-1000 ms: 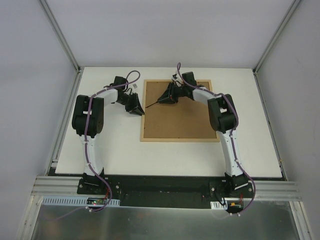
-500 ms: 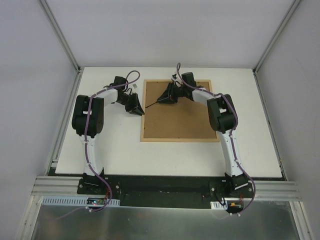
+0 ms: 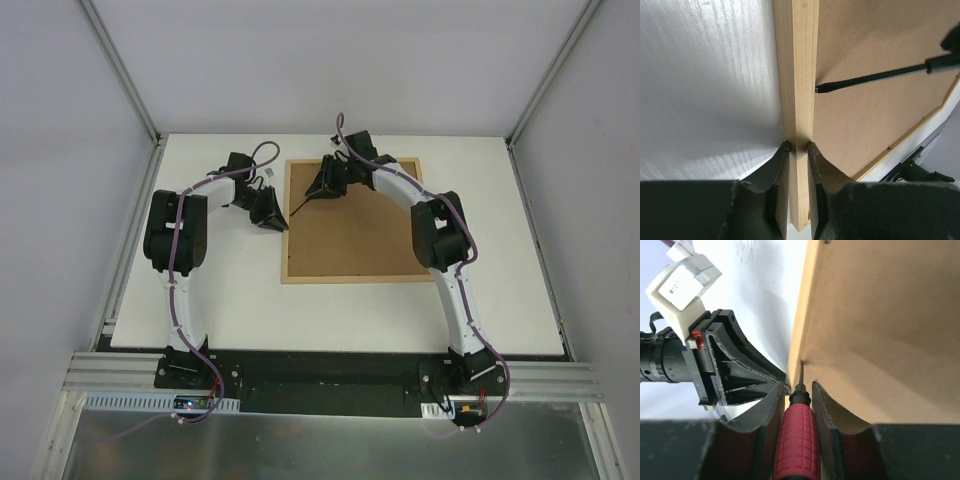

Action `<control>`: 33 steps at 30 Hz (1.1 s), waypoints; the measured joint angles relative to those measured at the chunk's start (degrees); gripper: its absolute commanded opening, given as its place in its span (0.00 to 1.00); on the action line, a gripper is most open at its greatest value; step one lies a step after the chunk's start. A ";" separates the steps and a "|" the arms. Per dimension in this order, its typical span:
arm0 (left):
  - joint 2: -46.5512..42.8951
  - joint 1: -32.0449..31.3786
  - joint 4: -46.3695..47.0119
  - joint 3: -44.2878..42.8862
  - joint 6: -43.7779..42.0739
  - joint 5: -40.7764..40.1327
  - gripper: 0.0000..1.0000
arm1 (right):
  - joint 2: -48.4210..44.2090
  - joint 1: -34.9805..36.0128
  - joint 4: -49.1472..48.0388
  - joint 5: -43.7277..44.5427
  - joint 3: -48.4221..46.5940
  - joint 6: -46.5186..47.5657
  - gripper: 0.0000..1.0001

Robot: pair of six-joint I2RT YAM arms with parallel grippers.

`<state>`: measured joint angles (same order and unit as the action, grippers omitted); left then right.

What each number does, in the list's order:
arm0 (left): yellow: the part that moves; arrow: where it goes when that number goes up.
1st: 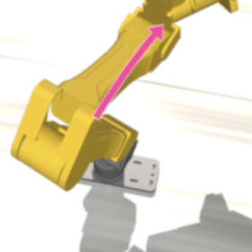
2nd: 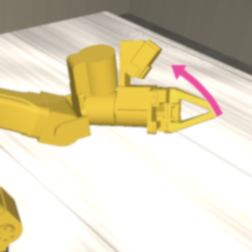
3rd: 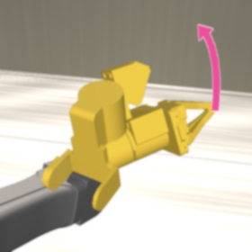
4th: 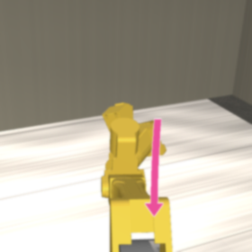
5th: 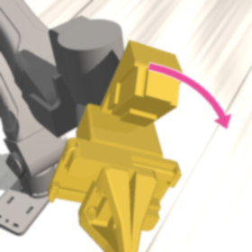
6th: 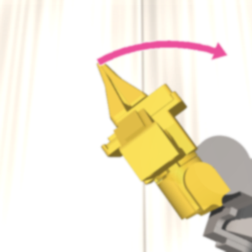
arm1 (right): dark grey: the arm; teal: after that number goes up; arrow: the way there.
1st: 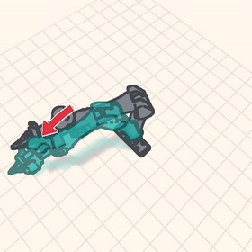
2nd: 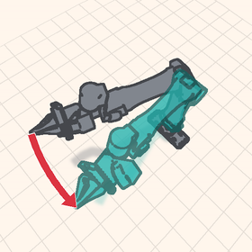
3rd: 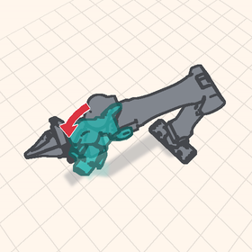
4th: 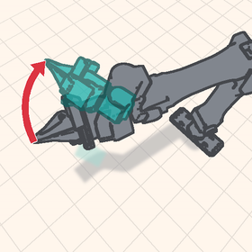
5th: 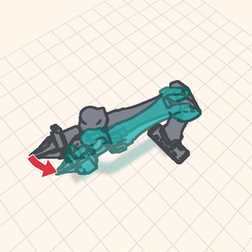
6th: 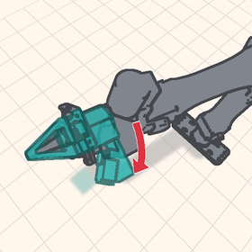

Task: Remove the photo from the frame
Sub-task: Release the photo frame item from the photo frame.

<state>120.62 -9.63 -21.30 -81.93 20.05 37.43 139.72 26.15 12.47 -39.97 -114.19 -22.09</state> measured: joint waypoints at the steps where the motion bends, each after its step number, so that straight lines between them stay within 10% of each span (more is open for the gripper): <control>1: -0.02 0.00 0.00 0.02 0.00 0.00 0.00 | -0.76 0.98 2.51 2.36 -1.27 1.16 0.00; 13: -1.42 -0.09 -2.51 1.20 -0.07 -0.96 0.00 | -5.14 9.29 14.91 19.91 -5.84 5.90 0.00; 16: -1.70 -0.20 -2.71 1.20 -0.07 -1.51 0.15 | -5.31 9.22 15.43 19.91 -5.81 5.92 0.00; 20: -1.99 -0.46 -2.58 1.03 -0.28 -2.36 0.33 | -6.32 7.06 15.39 13.44 -3.45 5.03 0.00; 33: 6.32 -0.42 -0.57 -19.67 -0.39 -5.66 0.36 | -6.56 -9.42 4.42 -3.58 -2.78 -1.05 0.00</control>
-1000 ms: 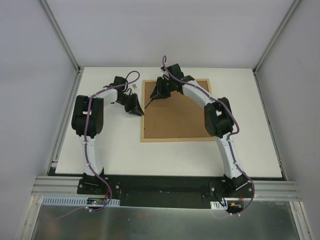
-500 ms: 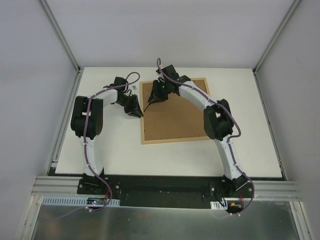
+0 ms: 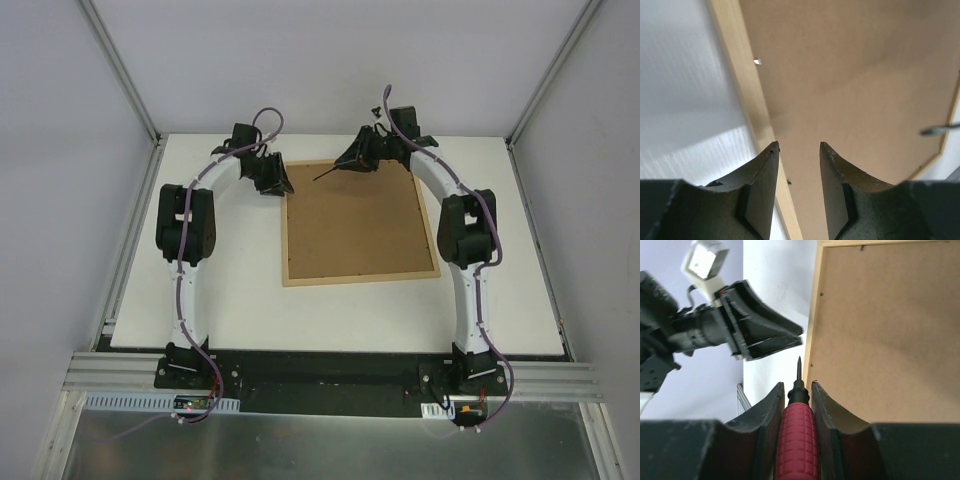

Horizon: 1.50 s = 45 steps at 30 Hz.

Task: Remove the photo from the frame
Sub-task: Release the photo frame item from the photo frame.

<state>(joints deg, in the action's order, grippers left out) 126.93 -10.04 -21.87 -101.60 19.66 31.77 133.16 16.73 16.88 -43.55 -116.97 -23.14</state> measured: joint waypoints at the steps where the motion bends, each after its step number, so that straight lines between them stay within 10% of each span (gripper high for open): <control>1: 0.83 -0.02 0.07 -0.61 0.00 -0.52 0.36 | 0.11 0.00 -0.52 -0.39 -0.31 -0.20 0.00; 10: 3.69 -0.52 -1.11 -1.97 -1.20 -3.85 0.24 | 2.80 1.81 -3.61 -3.32 -1.03 -2.21 0.00; 45: 1.16 -1.31 -1.40 0.35 -1.22 -9.31 0.29 | 12.81 -0.68 -10.51 -4.92 -4.66 -9.33 0.00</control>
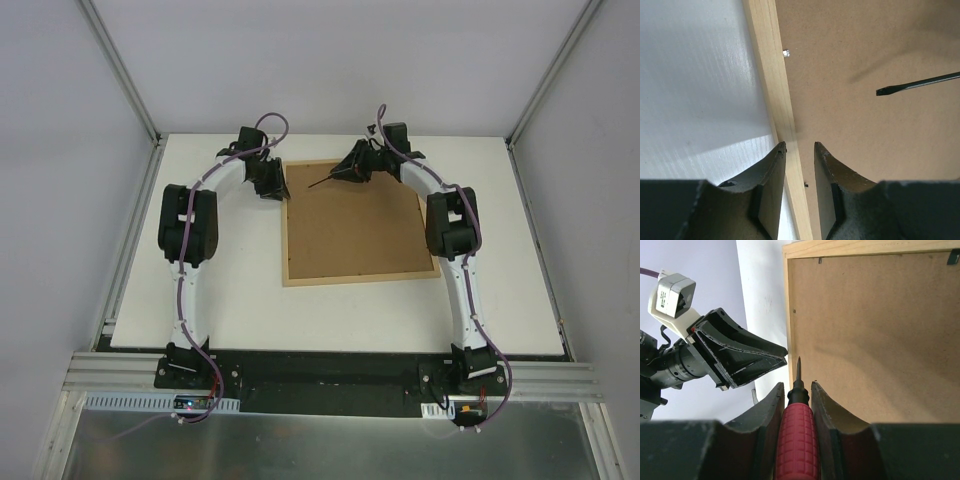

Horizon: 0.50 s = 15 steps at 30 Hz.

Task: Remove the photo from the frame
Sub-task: Release the photo frame item from the photo frame.

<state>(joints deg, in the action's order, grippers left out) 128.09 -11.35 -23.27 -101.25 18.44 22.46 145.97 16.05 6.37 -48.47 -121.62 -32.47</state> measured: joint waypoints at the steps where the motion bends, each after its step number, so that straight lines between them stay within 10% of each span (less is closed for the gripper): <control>1: 0.00 -0.31 0.00 0.00 -0.04 -0.33 0.29 | 0.09 0.00 0.04 0.02 0.00 -0.09 0.00; 15: -0.50 -1.97 -0.26 -0.15 -1.97 -6.51 0.29 | 0.15 0.13 -0.37 -0.04 0.00 -0.50 0.01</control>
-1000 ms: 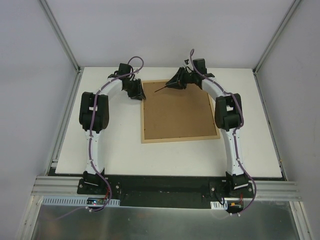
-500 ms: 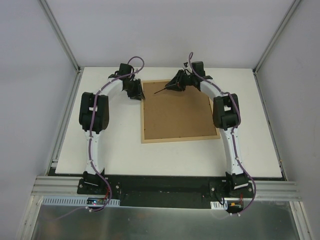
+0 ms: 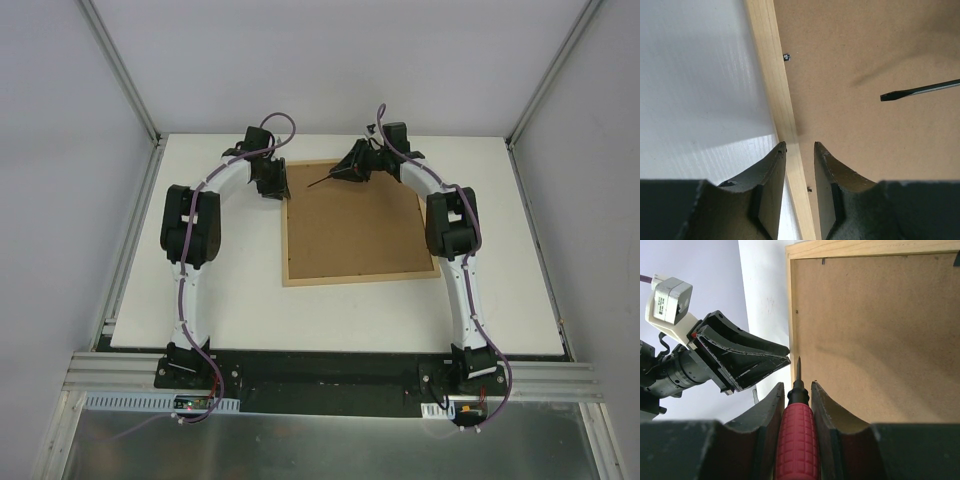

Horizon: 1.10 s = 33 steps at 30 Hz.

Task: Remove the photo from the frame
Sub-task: Release the photo frame item from the photo frame.

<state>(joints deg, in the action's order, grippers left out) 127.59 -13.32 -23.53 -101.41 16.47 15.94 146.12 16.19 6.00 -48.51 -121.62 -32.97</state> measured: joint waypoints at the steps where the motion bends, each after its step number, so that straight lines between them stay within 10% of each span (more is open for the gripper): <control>1: -0.02 0.00 0.00 0.00 0.00 -0.11 0.29 | 0.00 0.02 -0.04 0.00 0.00 -0.02 0.00; 19: 1.46 -1.73 -2.73 -0.61 -0.50 -2.69 0.31 | 0.00 0.42 -0.17 0.02 0.00 -0.04 0.00; 25: 1.77 -1.36 -2.93 -1.09 0.20 -0.76 0.00 | 0.00 0.55 -0.17 0.02 0.00 -0.07 0.00; 33: 2.05 -1.51 -1.27 0.04 0.98 4.48 0.00 | 0.00 0.57 0.35 0.57 0.00 0.72 0.00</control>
<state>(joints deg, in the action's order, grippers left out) 129.64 -14.83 -24.80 -101.36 17.45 20.43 146.12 16.75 6.35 -47.94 -121.62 -32.25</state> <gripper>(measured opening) 0.073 0.278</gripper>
